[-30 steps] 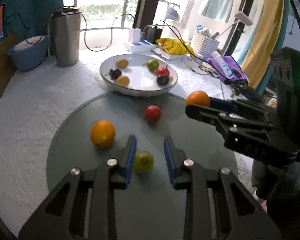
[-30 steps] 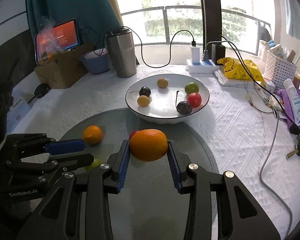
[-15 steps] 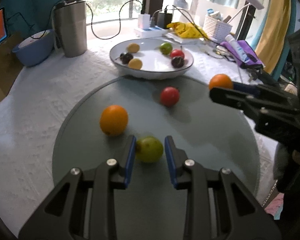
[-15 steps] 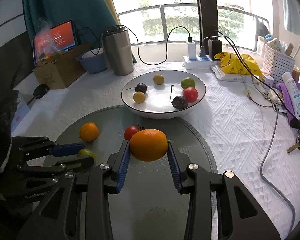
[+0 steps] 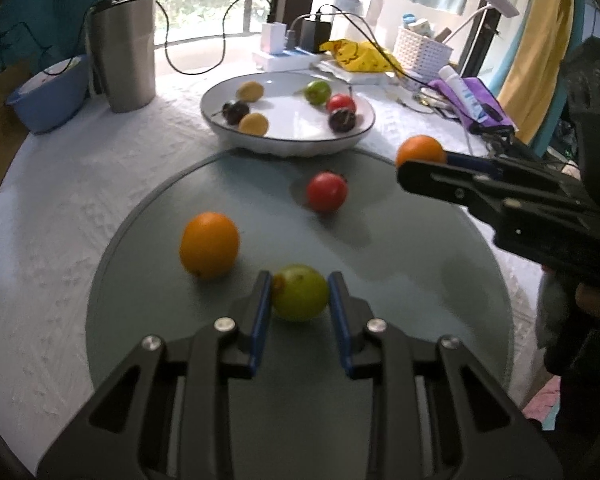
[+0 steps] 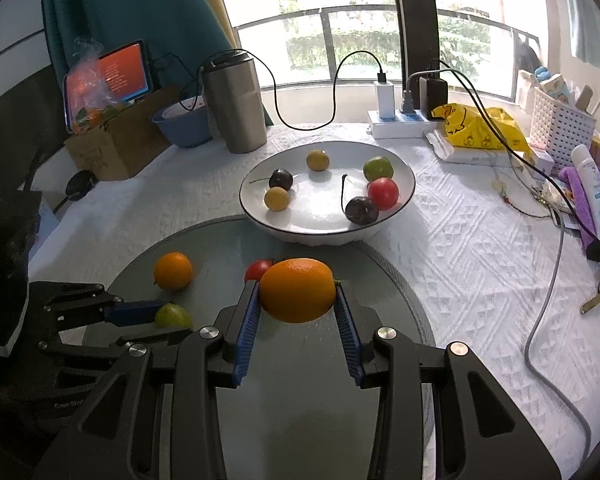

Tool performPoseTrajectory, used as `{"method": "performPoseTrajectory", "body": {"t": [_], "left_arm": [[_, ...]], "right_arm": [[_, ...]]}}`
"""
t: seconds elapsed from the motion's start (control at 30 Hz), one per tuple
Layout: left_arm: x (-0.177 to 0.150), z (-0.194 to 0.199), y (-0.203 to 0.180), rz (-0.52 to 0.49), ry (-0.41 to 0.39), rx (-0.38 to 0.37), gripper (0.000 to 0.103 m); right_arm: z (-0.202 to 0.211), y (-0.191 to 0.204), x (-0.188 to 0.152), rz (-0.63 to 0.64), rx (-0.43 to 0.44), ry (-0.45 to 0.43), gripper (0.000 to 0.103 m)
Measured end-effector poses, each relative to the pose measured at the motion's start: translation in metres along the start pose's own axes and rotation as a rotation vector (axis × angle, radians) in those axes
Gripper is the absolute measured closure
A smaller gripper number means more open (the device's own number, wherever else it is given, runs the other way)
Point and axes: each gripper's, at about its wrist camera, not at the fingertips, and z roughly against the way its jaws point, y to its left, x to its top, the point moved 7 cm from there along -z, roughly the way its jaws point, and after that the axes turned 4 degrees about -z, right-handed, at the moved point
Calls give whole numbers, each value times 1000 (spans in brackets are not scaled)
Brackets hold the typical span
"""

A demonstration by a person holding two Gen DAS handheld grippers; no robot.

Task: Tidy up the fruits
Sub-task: 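Carry the orange and lime onto the white plate and open both grippers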

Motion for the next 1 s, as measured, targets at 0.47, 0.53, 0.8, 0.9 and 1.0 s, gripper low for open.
{"method": "performPoseTrajectory", "body": {"t": [0.47, 0.53, 0.8, 0.9, 1.0], "left_arm": [[45, -1, 1, -22, -52, -20, 75], [53, -2, 2, -23, -59, -19, 75], [80, -12, 8, -31, -87, -21, 75], [90, -20, 10, -39, -92, -18, 75], [97, -27, 13, -38, -93, -21, 74]], "right_arm": [[-11, -13, 31, 4, 0, -17, 63], [-14, -15, 35, 4, 2, -18, 63], [-27, -20, 44, 3, 16, -8, 63], [-32, -20, 47, 6, 19, -7, 63], [-38, -22, 50, 6, 22, -3, 63]]}}
